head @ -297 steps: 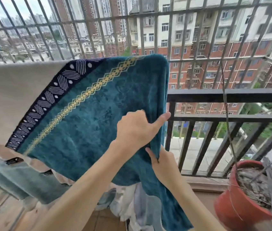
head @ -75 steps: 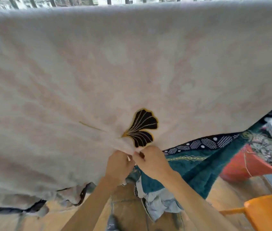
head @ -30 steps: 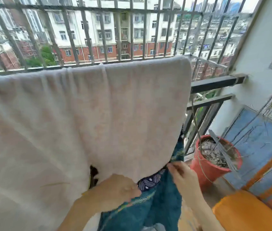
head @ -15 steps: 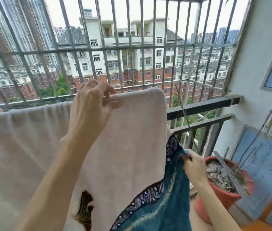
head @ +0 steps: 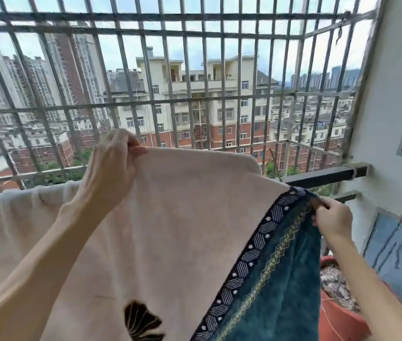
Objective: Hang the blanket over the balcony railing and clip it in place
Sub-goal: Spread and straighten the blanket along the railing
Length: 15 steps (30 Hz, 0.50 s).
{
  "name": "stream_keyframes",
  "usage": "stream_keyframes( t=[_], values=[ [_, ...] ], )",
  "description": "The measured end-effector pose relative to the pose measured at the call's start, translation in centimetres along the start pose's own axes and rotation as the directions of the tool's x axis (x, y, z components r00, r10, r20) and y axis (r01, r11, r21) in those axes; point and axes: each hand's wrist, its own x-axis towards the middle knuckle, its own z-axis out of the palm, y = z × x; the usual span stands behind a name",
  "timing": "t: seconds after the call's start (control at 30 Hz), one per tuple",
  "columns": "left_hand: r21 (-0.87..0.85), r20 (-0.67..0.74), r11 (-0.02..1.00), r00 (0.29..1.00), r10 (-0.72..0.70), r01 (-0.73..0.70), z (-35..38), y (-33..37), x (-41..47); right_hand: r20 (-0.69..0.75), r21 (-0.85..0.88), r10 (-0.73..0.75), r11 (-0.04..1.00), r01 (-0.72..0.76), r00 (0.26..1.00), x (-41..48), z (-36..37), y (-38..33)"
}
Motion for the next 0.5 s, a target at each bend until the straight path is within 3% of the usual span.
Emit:
stream_keyframes(
  t=[0.27,0.5],
  values=[
    [-0.029,-0.182,0.99,0.973,-0.143,0.139,-5.4,-5.4,-0.1,-0.126,-0.016,-0.293,0.956,0.293,0.948,0.6,-1.3,-10.4],
    [-0.06,-0.331,0.964,0.906,-0.265,0.26,-12.3,-13.1,-2.6,-0.161,-0.003,-0.582,0.808,0.589,0.797,-0.4,0.2,-24.0]
  ],
)
